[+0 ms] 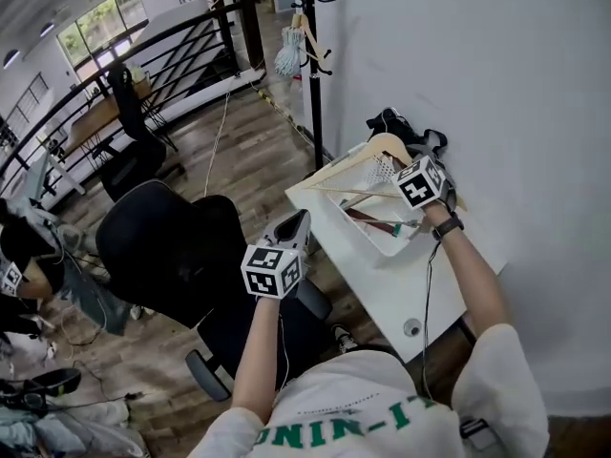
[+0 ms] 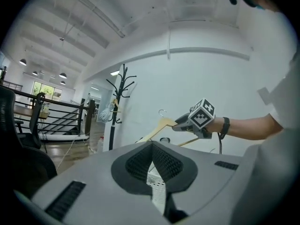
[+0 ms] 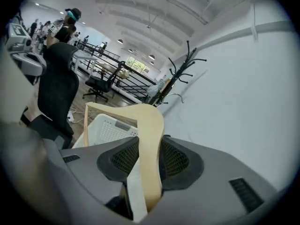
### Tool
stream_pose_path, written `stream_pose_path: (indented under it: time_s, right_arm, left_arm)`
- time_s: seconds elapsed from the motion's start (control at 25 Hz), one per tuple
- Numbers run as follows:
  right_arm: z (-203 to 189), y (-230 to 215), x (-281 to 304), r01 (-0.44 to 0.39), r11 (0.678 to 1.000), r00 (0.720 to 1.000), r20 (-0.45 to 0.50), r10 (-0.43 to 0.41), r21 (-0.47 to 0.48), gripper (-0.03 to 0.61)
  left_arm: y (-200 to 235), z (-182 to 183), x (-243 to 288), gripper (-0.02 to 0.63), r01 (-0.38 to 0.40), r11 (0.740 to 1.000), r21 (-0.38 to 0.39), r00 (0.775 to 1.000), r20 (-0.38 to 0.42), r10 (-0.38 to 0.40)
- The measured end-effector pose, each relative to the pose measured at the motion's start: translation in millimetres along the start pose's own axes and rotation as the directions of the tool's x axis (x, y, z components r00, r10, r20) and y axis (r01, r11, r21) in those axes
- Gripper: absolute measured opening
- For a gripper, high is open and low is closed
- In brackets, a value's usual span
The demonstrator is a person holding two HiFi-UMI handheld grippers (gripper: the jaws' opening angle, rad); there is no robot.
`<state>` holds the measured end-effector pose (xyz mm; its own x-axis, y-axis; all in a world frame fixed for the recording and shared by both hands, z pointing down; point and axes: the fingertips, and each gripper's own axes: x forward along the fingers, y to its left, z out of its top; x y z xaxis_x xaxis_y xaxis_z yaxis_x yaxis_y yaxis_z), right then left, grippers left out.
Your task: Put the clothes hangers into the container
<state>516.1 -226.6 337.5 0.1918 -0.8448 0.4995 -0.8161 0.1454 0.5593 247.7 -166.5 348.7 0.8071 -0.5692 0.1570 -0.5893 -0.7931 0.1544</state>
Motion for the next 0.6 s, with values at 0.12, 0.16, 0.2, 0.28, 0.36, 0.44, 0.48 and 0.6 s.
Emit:
stream_pose_path:
  time_s: [0.12,0.16,0.2,0.28,0.36,0.44,0.48,0.6]
  right_arm:
    - [-28.8,-28.9,11.2,0.064,0.997,0.995,-0.082,-0.061,0.033,0.164]
    - [-36.5,-34.5,14.6,0.078,0.996,0.991,-0.107,-0.074,0.039,0.164]
    - [-44.5,-37.2,18.1,0.087,0.995,0.988,-0.131,-0.081,0.043,0.164]
    - [-61.3,-36.5,26.6,0.094,0.995,0.981,-0.176,-0.086,0.04,0.164]
    - [-75.7,-30.0,35.3,0.092,0.995,0.975,-0.206,-0.083,0.036,0.164]
    - [-84.6,-19.3,44.0,0.079,0.996,0.975,-0.213,-0.067,0.05,0.164]
    - [-87.2,-12.6,48.7,0.065,0.996,0.975,-0.215,-0.05,0.063,0.164]
    - [-87.2,5.8,69.5,0.015,0.996,0.974,-0.225,0.006,0.09,0.164]
  left_arm:
    - [-9.6,-2.3,14.0,0.012,0.041,0.999,0.02,0.999,-0.017,-0.04]
    - [-10.1,-3.6,17.1,0.012,0.045,0.999,0.021,0.999,-0.023,-0.045]
    - [-9.5,-5.4,19.6,0.012,0.047,0.999,0.019,0.999,-0.028,-0.047]
    - [-7.6,-10.3,24.2,0.012,0.049,0.999,0.011,0.998,-0.039,-0.049]
    - [-6.9,-15.9,27.6,0.012,0.051,0.999,0.002,0.997,-0.05,-0.051]
    - [-7.3,-21.9,28.8,0.012,0.051,0.999,-0.004,0.997,-0.058,-0.051]
    - [-7.1,-24.4,28.9,0.012,0.049,0.999,-0.006,0.997,-0.061,-0.049]
    - [1.7,-28.1,35.2,0.012,0.041,0.999,-0.015,0.997,-0.07,-0.042]
